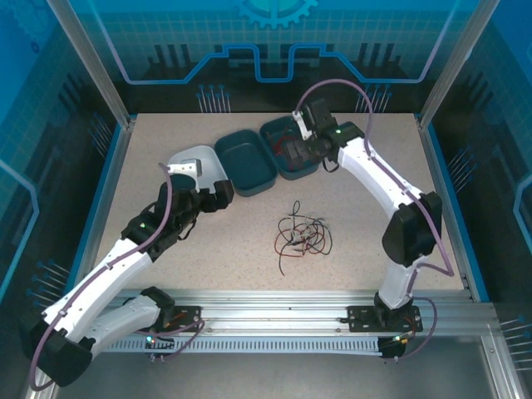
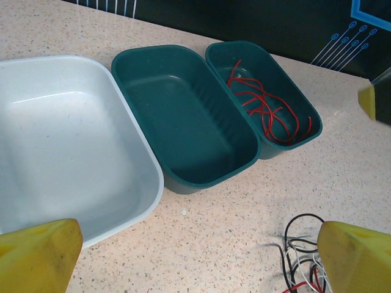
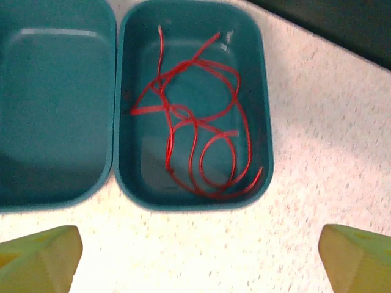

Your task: Untangle the cables

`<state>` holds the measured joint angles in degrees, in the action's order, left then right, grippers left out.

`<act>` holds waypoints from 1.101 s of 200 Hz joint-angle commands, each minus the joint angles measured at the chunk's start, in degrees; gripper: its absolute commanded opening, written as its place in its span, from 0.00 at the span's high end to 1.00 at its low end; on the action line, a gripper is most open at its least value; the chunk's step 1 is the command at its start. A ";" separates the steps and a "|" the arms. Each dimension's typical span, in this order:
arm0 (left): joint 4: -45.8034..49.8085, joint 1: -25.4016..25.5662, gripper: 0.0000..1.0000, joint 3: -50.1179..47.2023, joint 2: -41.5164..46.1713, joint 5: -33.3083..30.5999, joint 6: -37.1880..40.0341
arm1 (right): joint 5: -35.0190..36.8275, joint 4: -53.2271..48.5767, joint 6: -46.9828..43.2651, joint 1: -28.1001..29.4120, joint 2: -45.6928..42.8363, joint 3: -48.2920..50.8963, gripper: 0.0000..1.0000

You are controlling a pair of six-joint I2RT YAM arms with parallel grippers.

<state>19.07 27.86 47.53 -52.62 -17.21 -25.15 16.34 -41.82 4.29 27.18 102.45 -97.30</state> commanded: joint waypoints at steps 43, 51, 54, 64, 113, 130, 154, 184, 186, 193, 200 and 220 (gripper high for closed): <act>0.89 -0.81 0.01 1.87 1.51 -2.78 0.11 | 4.09 4.30 9.74 1.78 -21.05 20.20 0.00; 0.64 -0.91 0.01 1.87 1.53 -3.27 -0.32 | 4.16 2.91 10.96 1.74 -22.88 21.61 0.00; 0.62 -0.97 0.01 1.87 1.55 -3.35 -0.53 | 4.08 2.29 11.30 1.74 -23.48 22.08 0.00; 0.61 -1.12 0.01 2.19 1.30 -3.31 -1.03 | 3.84 -0.17 12.88 1.69 -25.37 23.33 0.00; -1.22 -1.14 0.01 0.47 1.71 -1.93 -2.77 | 0.02 -4.82 19.68 2.31 -34.59 33.96 0.02; -1.29 -1.14 0.01 0.16 1.47 -0.55 -3.67 | -1.62 -4.32 21.52 2.37 -37.56 37.57 0.09; -1.38 -1.17 0.01 -0.90 2.10 0.52 -4.63 | -2.75 -4.41 24.60 2.53 -39.92 41.88 0.13; -2.83 -1.14 0.01 -3.99 2.93 2.25 -8.72 | -5.80 -2.46 25.75 4.59 -40.94 46.11 0.21; -2.77 -1.21 0.01 -4.17 3.00 2.42 -8.92 | -5.93 -2.43 25.87 4.91 -40.87 46.16 0.22; -2.56 -1.07 0.01 -4.76 3.30 2.53 -9.57 | -5.82 -2.52 26.02 6.53 -40.52 46.23 0.23; -2.38 -1.06 0.01 -5.74 3.89 2.18 -10.23 | -5.18 -2.52 26.21 8.57 -39.99 45.94 0.24; -1.97 -1.17 0.01 -8.85 6.03 -0.24 -12.77 | -0.66 -4.21 27.44 15.45 -36.86 43.39 0.29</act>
<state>17.43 27.05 41.74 -49.39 -16.29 -33.50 13.02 -45.23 29.10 36.05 62.98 -51.48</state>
